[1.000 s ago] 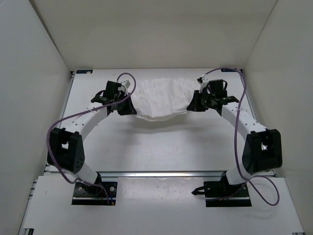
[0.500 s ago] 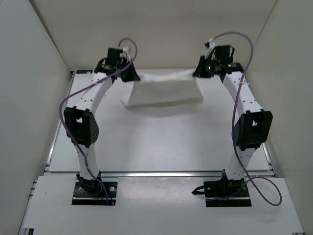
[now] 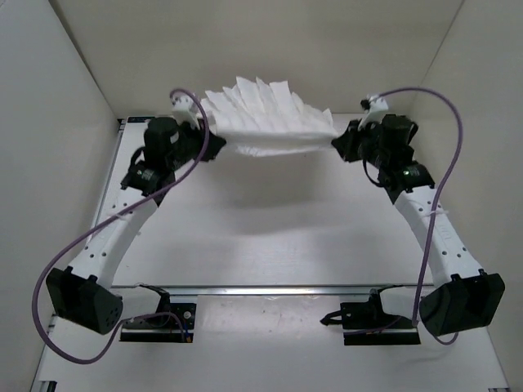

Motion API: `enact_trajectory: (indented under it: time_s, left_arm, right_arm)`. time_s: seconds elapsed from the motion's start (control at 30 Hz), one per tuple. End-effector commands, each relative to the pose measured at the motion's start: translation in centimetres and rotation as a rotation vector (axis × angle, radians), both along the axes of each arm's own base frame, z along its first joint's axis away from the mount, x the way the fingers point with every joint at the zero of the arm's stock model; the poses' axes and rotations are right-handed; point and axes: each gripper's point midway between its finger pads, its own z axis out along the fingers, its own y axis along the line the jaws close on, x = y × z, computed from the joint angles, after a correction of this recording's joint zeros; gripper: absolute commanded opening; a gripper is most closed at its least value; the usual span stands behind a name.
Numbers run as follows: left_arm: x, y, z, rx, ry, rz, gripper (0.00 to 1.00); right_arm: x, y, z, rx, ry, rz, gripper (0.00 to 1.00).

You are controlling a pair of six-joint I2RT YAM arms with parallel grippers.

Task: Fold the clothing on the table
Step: Flatten the skirt out

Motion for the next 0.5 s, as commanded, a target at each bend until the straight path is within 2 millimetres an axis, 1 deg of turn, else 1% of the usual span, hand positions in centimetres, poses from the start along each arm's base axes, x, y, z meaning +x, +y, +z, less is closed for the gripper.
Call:
enact_trajectory:
  time_s: [0.0, 0.03, 0.07, 0.1, 0.13, 0.17, 0.2, 0.23, 0.27, 0.3, 0.33, 0.37, 0.4, 0.43, 0.47]
  left_arm:
    - [-3.2, 1.7, -13.7, 0.142, 0.28, 0.054, 0.0]
    - [-4.8, 1.9, -14.2, 0.156, 0.295, 0.059, 0.0]
    - [-7.3, 1.4, -15.9, 0.18, 0.326, 0.025, 0.0]
    - [-8.9, 1.3, -17.5, 0.192, 0.38, 0.013, 0.0]
    - [-11.2, 1.7, -19.0, 0.194, 0.442, 0.002, 0.0]
    - [-13.0, 1.9, -19.5, 0.171, 0.469, -0.018, 0.0]
    - [-14.1, 2.5, -20.0, 0.152, 0.514, -0.006, 0.0]
    - [-15.2, 2.8, -19.3, 0.125, 0.5, 0.0, 0.0]
    - [-15.8, 3.5, -18.7, 0.107, 0.499, 0.018, 0.0]
    - [-15.9, 4.4, -18.2, 0.097, 0.507, 0.049, 0.0]
    - [-16.1, 4.7, -17.6, 0.087, 0.504, 0.051, 0.0]
    - [-15.5, 5.0, -16.6, 0.078, 0.492, 0.05, 0.0]
    - [-14.8, 5.3, -16.0, 0.07, 0.49, 0.058, 0.0]
    - [-13.8, 5.2, -16.4, 0.078, 0.51, 0.053, 0.0]
    - [-12.9, 5.0, -17.4, 0.094, 0.545, 0.058, 0.0]
  right_arm:
    - [-2.6, -1.4, -11.6, -0.084, 0.27, -0.084, 0.0]
    - [-5.1, -0.2, -14.2, -0.085, 0.338, -0.055, 0.0]
    - [-6.7, 0.6, -15.6, -0.085, 0.378, -0.03, 0.0]
    - [-9.2, 2.1, -17.0, -0.077, 0.42, 0.013, 0.0]
    - [-11.8, 3.5, -17.9, -0.064, 0.458, 0.048, 0.0]
    - [-12.8, 3.8, -18.3, -0.068, 0.471, 0.051, 0.0]
    - [-14.9, 5.1, -18.1, -0.055, 0.475, 0.091, 0.0]
    - [-16.3, 5.9, -17.7, -0.052, 0.476, 0.105, 0.0]
    - [-16.7, 6.2, -17.2, -0.044, 0.468, 0.116, 0.0]
    - [-16.9, 6.5, -16.3, -0.038, 0.459, 0.129, 0.0]
    - [-16.3, 6.3, -15.7, -0.026, 0.466, 0.121, 0.0]
    - [-15.0, 5.8, -15.2, -0.019, 0.461, 0.123, 0.0]
    - [-14.4, 5.4, -14.8, -0.018, 0.451, 0.118, 0.0]
    - [-12.4, 4.9, -13.9, 0.0, 0.42, 0.099, 0.01]
    - [-10.5, 4.3, -13.6, 0.008, 0.404, 0.086, 0.0]
